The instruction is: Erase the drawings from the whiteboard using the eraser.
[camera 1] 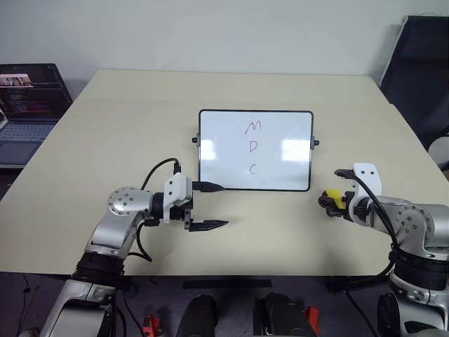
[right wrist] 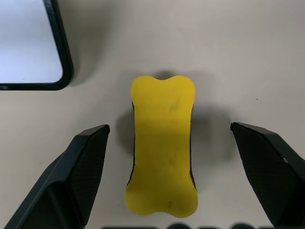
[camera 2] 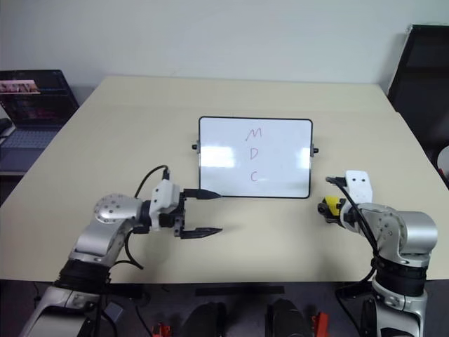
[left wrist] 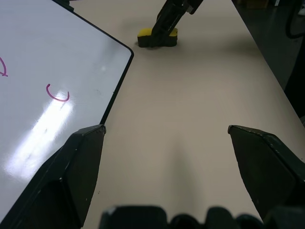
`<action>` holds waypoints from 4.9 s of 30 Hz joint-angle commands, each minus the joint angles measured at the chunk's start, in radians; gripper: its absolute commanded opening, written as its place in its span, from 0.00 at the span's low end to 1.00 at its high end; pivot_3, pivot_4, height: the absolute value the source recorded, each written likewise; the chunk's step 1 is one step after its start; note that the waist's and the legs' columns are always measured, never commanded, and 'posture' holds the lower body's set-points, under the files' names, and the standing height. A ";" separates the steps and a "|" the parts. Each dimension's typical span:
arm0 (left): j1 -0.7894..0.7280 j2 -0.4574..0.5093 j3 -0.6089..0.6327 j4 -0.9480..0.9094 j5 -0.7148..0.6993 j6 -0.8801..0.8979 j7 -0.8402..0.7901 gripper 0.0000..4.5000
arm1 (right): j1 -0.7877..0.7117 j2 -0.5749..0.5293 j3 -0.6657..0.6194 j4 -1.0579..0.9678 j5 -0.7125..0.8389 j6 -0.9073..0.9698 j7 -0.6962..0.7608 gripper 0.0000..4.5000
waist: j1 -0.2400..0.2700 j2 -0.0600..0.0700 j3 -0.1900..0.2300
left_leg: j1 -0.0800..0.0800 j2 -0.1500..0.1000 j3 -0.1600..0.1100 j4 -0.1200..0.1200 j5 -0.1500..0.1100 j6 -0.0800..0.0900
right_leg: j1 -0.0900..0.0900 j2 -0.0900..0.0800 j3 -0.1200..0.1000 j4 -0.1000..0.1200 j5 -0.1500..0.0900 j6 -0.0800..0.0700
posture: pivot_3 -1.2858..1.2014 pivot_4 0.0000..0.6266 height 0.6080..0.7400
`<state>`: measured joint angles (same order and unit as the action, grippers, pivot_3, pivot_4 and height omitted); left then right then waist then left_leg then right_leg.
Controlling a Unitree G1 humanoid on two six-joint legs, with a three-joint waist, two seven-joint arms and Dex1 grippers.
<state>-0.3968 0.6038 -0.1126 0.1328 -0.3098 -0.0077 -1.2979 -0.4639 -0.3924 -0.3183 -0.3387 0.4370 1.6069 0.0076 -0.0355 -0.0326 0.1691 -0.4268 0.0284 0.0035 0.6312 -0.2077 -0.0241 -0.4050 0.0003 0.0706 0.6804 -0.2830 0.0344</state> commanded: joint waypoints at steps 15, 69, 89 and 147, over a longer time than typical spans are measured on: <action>-0.012 0.022 0.028 -0.030 -0.020 -0.001 -0.001 1.00 | -0.026 0.006 -0.005 0.015 -0.093 -0.017 0.060 0.99 | 0.000 0.000 0.000 | 0.000 0.000 0.000 0.000 0.000 0.000 | 0.000 0.000 0.000 0.000 0.000 0.000 | 0.52 0.24 1.00; -0.048 0.010 0.032 0.009 -0.010 -0.019 -0.001 1.00 | -0.023 0.044 -0.075 -0.020 -0.098 0.008 0.027 0.94 | 0.000 0.000 0.000 | 0.000 0.000 0.000 0.000 0.000 0.000 | 0.000 0.000 0.000 0.000 0.000 0.000 | 0.52 0.24 1.00; -0.063 0.005 0.033 0.028 -0.006 -0.028 0.005 1.00 | -0.041 0.056 -0.102 -0.010 -0.057 0.008 -0.003 0.24 | 0.000 0.000 0.000 | 0.000 0.000 0.000 0.000 0.000 0.000 | 0.000 0.000 0.000 0.000 0.000 0.000 | 0.52 0.24 1.00; 0.114 -0.168 0.095 -0.320 0.143 0.212 0.763 1.00 | -0.521 0.041 0.462 0.477 -0.365 -0.911 0.312 0.24 | -0.010 0.000 0.000 | 0.000 0.000 -0.002 0.000 0.000 0.000 | -0.001 -0.001 0.000 0.000 0.000 0.000 | 0.52 0.24 1.00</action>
<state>-0.2769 0.4421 -0.0323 -0.1514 -0.1716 0.2139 -0.5500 -0.9547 -0.3536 0.1426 0.1540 0.0886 0.7321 0.3062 -0.0457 -0.0323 0.1696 -0.4272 0.0282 0.0015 0.6311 -0.2080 -0.0238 -0.4055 -0.0012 0.0704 0.6807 -0.2830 0.0346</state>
